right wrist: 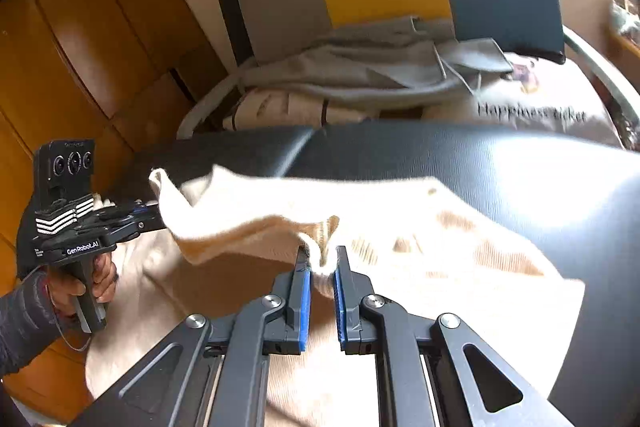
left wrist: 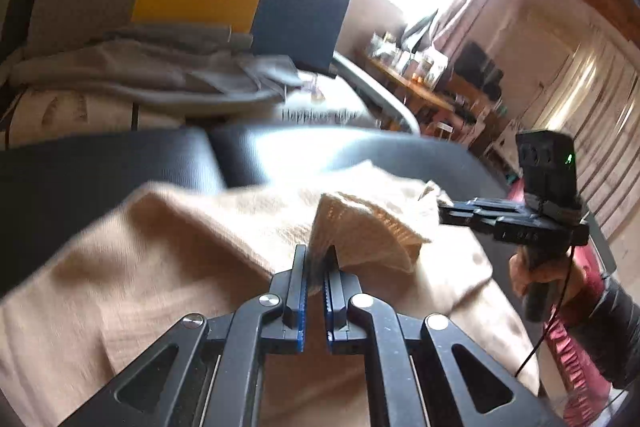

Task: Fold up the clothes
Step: 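Fold the sweater side over the body with the right gripper and release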

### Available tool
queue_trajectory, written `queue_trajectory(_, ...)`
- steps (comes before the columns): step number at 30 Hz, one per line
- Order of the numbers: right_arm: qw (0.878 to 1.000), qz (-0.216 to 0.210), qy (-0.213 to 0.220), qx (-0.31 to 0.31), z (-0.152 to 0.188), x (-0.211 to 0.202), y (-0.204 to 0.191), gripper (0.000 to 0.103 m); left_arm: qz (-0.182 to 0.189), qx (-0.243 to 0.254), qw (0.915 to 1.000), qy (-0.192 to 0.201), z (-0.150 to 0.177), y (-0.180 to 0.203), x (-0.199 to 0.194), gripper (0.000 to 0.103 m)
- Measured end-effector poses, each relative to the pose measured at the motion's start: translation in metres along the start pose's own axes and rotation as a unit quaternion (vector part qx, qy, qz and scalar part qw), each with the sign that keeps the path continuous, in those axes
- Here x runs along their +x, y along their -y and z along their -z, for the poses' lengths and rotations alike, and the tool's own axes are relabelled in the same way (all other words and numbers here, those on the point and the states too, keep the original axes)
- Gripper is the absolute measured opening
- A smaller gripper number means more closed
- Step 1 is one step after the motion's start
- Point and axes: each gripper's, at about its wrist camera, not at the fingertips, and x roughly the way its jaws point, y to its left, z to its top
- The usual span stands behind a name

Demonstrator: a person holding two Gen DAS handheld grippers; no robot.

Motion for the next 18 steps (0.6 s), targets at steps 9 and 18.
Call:
queue_trajectory(9,0.999,0.028,-0.013,-0.024,0.044,-0.003,-0.014,0.009,-0.018,-0.022,0.9994,-0.022,0.048,-0.008,-0.009,0.005)
queue_trajectory(18,0.999,0.025,-0.027,-0.021,0.074,-0.015,-0.019,0.008,0.065,-0.181,0.9814,0.000,0.066,-0.043,-0.034,0.021)
